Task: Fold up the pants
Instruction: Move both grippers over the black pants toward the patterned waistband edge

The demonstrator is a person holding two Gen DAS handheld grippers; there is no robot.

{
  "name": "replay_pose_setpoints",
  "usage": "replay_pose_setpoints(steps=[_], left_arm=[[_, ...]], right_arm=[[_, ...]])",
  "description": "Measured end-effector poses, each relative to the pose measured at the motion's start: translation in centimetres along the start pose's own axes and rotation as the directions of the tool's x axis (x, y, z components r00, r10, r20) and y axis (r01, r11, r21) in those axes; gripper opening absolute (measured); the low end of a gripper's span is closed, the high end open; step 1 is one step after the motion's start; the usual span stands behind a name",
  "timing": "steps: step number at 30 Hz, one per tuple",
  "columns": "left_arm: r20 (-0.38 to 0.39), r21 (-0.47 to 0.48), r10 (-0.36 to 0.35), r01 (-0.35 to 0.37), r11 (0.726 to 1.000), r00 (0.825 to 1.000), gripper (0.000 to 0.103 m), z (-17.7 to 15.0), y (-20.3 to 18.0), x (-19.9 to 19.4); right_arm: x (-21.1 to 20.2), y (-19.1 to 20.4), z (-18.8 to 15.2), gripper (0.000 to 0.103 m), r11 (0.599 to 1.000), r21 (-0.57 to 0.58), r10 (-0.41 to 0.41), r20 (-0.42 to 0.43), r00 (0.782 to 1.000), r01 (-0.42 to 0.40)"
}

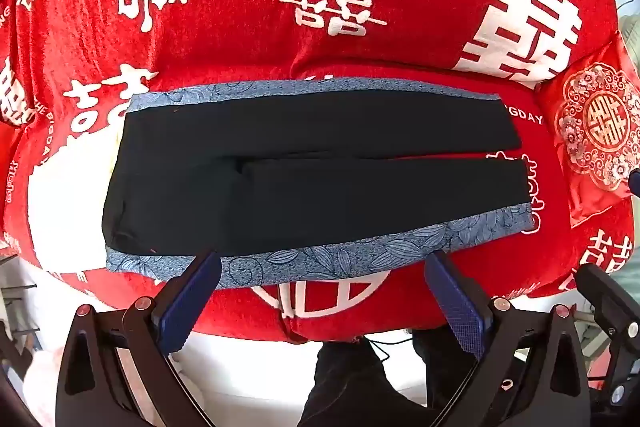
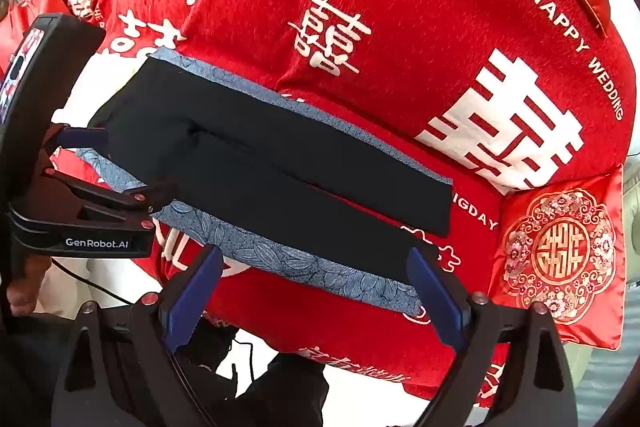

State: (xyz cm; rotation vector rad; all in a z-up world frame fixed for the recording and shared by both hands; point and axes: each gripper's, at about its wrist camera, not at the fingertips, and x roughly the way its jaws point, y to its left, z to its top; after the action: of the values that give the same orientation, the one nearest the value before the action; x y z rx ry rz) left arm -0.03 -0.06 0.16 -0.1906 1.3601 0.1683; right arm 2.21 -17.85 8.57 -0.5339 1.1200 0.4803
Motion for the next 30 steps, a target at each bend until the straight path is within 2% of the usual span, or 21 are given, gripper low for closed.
replay_pose_setpoints(steps=[3, 8, 10, 19, 30], left_arm=[[0.003, 0.003, 0.01, -0.01, 1.0, 1.0, 0.102, 0.0, -0.1, -0.2], [-0.007, 0.001, 0.021, -0.021, 1.0, 1.0, 0.102, 0.0, 0.4, -0.3], [-0.007, 0.009, 0.026, -0.026, 1.0, 1.0, 0.102, 0.1, 0.5, -0.4], [-0.004, 0.011, 0.047, -0.047, 0.999, 0.999, 0.102, -0.2, 0.3, -0.9], [0.034, 0.001, 0.11, -0.111, 0.994, 0.993, 0.102, 0.5, -1.2, -2.9]], right_arm=[[0.2, 0.1, 0.3, 0.095, 1.0, 0.017, 0.001, -0.004, 1.0, -0.001], [0.0, -0.3, 2.6, 0.095, 0.998, 0.059, 0.011, -0.007, 1.0, -0.01], [-0.7, -0.9, 0.0, 0.095, 0.996, 0.087, 0.024, 0.04, 0.999, -0.028], [-0.7, -0.2, -0.2, 0.095, 0.997, 0.063, 0.039, 0.044, 0.998, -0.041], [0.0, -2.6, 0.5, 0.095, 0.994, 0.065, 0.086, 0.07, 0.994, -0.091]])
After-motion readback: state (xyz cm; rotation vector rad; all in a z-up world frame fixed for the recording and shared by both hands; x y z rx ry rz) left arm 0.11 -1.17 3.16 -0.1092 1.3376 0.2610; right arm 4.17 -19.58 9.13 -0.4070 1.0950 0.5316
